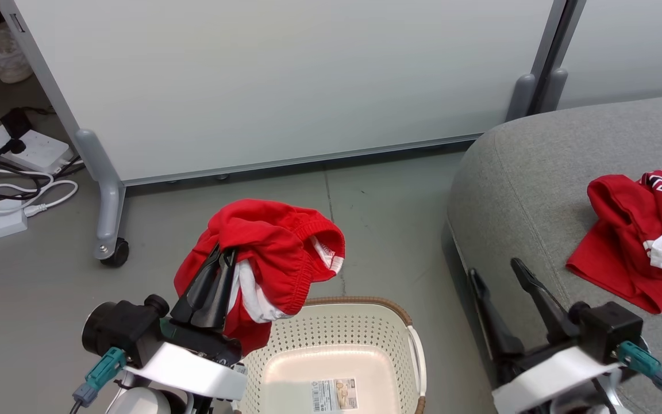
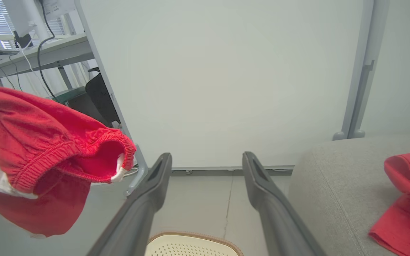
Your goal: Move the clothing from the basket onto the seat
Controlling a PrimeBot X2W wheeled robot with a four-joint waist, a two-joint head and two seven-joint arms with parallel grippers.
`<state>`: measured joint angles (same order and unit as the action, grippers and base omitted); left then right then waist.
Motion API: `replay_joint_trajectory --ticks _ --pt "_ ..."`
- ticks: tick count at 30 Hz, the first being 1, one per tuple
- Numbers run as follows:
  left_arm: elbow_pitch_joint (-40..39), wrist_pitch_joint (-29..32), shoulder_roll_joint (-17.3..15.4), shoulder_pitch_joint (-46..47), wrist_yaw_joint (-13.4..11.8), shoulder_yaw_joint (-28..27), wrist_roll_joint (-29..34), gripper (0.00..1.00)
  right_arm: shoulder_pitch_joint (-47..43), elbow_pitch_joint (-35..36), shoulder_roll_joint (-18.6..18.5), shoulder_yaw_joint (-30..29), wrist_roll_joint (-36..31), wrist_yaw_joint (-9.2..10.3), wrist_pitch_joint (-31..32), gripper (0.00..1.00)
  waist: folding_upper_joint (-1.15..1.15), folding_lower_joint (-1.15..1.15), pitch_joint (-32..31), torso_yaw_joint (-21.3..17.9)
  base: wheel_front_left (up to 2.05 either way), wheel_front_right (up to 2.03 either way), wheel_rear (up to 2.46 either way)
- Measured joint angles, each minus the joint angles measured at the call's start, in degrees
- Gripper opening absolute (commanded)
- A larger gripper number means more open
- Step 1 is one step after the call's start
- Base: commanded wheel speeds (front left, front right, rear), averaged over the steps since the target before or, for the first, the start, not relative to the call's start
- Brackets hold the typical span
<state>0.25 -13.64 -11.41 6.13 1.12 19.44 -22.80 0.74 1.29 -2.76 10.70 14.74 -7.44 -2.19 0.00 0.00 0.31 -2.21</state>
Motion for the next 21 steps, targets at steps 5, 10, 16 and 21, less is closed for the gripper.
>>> replay_joint_trajectory --ticks 5,10,16,21 --pt "-0.1 0.0 -0.1 0.3 0.1 0.6 0.0 0.0 4.8 -0.4 0.0 8.3 3.0 0.0 -0.4 1.0 0.0 0.0 0.3 0.6 0.0 0.0 0.0" --pt "-0.2 0.1 -0.1 1.0 0.4 1.4 0.1 0.0 10.3 -3.7 0.0 20.9 6.5 0.0 -1.4 1.0 0.0 0.0 0.6 1.5 0.0 0.0 0.0" --pt "-0.4 0.1 -0.1 1.2 0.8 2.1 0.1 0.0 15.5 -7.8 0.0 30.9 10.8 0.0 -3.7 1.0 0.0 0.0 1.1 2.5 0.0 0.0 0.0" --pt "-0.5 0.2 -0.1 1.3 0.8 2.7 0.1 0.0 20.8 -12.5 0.0 36.4 13.7 0.0 -6.2 1.0 0.0 0.0 1.3 3.1 0.0 0.0 0.0"
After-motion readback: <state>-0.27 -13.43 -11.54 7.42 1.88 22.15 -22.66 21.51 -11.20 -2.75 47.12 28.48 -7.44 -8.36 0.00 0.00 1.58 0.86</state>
